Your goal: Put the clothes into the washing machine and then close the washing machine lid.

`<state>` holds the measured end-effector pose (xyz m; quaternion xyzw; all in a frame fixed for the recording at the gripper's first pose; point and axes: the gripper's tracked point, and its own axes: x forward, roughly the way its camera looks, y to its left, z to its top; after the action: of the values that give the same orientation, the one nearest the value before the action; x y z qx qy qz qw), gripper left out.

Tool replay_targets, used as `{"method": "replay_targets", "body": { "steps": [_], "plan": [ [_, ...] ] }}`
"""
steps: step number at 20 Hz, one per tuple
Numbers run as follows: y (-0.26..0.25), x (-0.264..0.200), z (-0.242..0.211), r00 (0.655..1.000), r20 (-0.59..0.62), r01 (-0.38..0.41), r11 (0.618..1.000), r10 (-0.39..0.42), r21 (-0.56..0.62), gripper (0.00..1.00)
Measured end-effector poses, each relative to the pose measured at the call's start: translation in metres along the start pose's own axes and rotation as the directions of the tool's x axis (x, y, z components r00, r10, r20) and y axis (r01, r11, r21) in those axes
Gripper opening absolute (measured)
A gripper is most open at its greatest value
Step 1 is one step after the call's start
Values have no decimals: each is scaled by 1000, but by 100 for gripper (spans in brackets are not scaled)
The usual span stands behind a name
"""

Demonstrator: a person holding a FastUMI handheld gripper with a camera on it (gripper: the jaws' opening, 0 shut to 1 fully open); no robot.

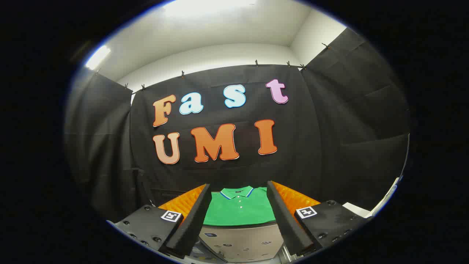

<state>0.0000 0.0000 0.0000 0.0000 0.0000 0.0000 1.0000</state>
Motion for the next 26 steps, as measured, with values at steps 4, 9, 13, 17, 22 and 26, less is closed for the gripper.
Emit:
{"method": "replay_targets", "body": {
  "steps": [4,9,13,17,22,26],
  "plan": [
    [2,5,-2,1000,-3,-4,1000,4,-2,98],
    [-4,3,-4,1000,-19,5,1000,-5,-20,98],
    [-12,-3,-4,1000,-17,6,1000,-7,-22,98],
    [-16,-3,-4,1000,-21,-5,1000,4,-14,98],
    [-22,0,5,1000,6,-7,1000,7,-24,98],
    [-31,6,4,1000,7,-7,1000,8,-16,98]
  ]
}}
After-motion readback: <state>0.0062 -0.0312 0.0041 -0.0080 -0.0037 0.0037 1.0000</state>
